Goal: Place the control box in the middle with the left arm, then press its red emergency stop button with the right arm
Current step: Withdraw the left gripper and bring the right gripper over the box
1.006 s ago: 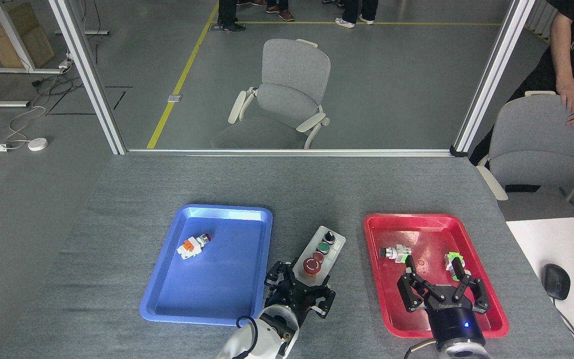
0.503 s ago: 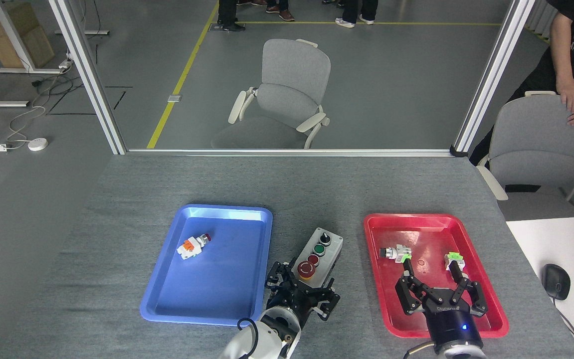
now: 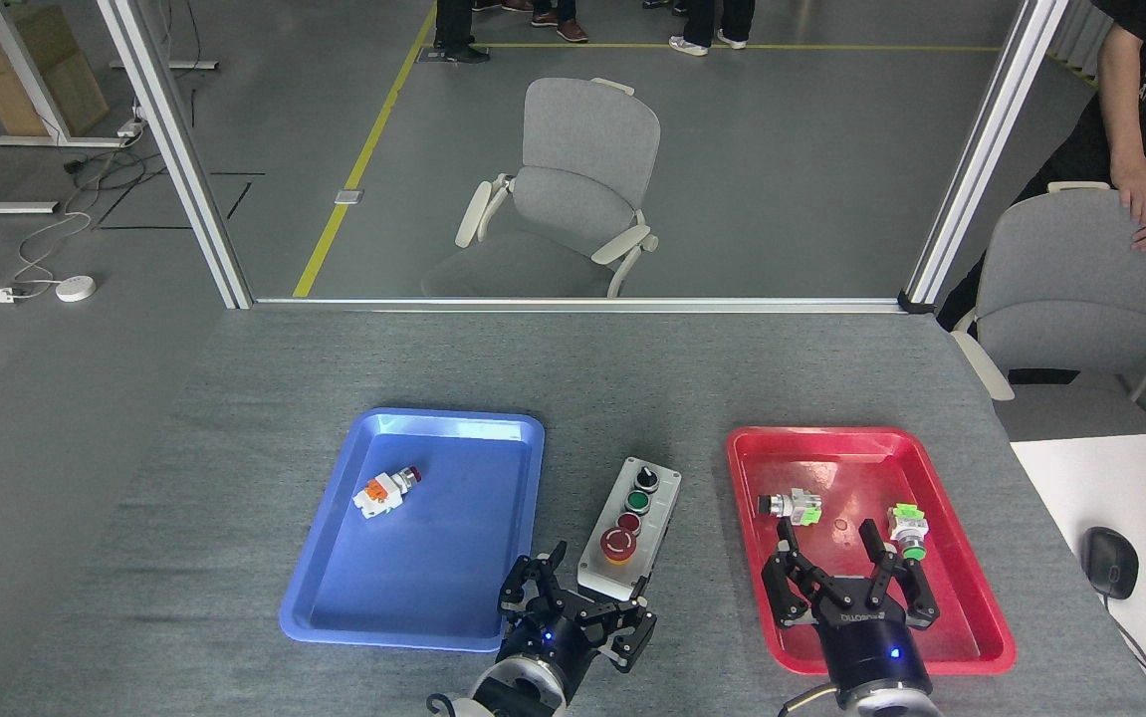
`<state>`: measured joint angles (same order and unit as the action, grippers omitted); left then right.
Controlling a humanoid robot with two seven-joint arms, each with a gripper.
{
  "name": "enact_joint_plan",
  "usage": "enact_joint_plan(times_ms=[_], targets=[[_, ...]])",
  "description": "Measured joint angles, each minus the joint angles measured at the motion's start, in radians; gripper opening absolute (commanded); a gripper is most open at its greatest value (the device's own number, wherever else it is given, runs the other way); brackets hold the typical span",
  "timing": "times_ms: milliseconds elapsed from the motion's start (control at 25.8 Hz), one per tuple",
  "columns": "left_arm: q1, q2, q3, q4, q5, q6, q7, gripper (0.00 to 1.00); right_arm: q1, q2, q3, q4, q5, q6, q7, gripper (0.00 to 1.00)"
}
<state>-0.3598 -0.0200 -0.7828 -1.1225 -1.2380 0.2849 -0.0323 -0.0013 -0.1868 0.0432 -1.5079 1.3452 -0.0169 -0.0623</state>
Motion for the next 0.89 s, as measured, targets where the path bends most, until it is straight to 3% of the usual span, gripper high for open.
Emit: enact_joint_plan(times_ms=[310,542,890], targets=[[0.114,0.094,0.13,-0.233,0.001,-0.008,0.001,0.98,-0.006,0.033,0.034,0.005,0.035,-0.005,0.006,0.3],[0.154,0.136,0.335,-0.332,0.005,-0.053,0.011,0.99,-0.033,0.077,0.081,0.051,0.09,0.0,0.006,0.01],[0.161,0.132,0.684,-0.344,0.008,-0.197,0.022,0.99,-0.08,0.134,0.158,0.148,0.211,0.018,0.01,0.0]])
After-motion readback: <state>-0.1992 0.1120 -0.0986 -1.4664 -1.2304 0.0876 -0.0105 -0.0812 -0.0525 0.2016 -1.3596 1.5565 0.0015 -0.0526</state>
